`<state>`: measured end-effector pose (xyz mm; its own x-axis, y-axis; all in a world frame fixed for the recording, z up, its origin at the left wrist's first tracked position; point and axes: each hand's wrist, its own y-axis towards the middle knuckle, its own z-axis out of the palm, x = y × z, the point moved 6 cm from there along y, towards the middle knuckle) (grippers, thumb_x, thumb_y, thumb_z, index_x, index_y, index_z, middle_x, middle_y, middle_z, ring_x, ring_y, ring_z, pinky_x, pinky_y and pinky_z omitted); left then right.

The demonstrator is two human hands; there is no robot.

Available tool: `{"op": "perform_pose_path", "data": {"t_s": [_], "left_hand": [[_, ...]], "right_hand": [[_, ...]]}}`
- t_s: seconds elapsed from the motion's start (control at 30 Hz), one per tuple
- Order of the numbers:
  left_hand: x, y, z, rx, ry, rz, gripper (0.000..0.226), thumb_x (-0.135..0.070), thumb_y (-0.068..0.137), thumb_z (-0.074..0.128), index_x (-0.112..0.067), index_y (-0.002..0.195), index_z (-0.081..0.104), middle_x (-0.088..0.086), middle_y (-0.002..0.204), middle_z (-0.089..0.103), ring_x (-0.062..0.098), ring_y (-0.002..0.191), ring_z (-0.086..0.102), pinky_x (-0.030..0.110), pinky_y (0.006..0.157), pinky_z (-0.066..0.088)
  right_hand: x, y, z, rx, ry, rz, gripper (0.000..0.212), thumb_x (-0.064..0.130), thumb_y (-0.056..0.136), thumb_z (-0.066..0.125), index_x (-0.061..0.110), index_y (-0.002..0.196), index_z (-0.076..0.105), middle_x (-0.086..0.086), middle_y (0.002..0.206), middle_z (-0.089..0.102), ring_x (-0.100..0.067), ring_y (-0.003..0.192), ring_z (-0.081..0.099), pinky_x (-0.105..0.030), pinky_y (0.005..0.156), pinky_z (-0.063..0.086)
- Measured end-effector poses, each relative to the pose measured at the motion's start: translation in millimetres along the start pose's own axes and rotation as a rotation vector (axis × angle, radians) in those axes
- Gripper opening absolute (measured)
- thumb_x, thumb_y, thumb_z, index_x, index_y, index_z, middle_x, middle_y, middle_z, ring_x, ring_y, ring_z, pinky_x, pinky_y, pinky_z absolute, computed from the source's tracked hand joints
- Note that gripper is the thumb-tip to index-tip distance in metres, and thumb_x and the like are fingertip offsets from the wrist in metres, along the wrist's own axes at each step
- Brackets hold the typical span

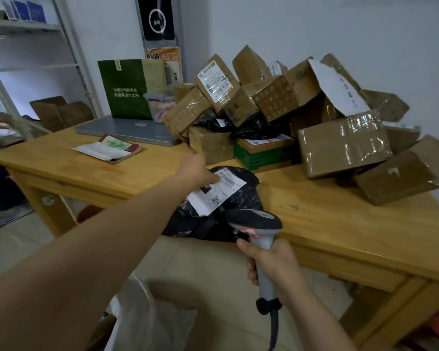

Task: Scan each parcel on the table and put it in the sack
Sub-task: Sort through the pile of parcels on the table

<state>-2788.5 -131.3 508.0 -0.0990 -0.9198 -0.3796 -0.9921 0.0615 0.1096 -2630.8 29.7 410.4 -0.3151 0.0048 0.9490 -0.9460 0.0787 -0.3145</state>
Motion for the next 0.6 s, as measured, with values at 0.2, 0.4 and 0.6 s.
{"op": "perform_pose_path", "data": {"t_s": [0.2,0.4,0.6], "left_hand": [[-14.6,16.2,6.9,0.396,0.06,-0.064,0.099,-0.027,0.081,0.077,-0.018,0.155,0.012,0.008,0.157,0.025,0.031,0.14,0.031,0.039,0.112,0.032],[4.4,4.9,10.9,0.479,-0.166,-0.269,0.033,-0.015,0.076,0.08,-0.001,0.102,0.065,0.013,0.108,0.067,0.027,0.098,0.064,0.037,0.09,0.053],[9.9,-19.7,-24.5,0.144,-0.327,-0.26,0.02,-0.007,0.074,0.081,-0.001,0.075,0.061,0.012,0.074,0.064,0.021,0.064,0.062,0.03,0.06,0.057]], "right_hand": [[-4.1,4.4,-6.5,-0.005,0.011,0.007,0.031,0.015,0.084,0.071,0.004,0.061,0.054,-0.009,0.045,0.052,-0.02,0.037,0.047,-0.026,0.04,0.038],[-8.5,5.3,-10.8,0.002,0.03,0.003,0.027,0.014,0.085,0.071,0.004,0.065,0.056,-0.008,0.045,0.051,-0.019,0.036,0.045,-0.025,0.041,0.036],[-2.3,-8.6,-8.7,-0.026,0.071,-0.057,0.029,0.015,0.084,0.072,0.003,0.064,0.055,-0.007,0.046,0.051,-0.019,0.038,0.047,-0.024,0.04,0.037]]}}
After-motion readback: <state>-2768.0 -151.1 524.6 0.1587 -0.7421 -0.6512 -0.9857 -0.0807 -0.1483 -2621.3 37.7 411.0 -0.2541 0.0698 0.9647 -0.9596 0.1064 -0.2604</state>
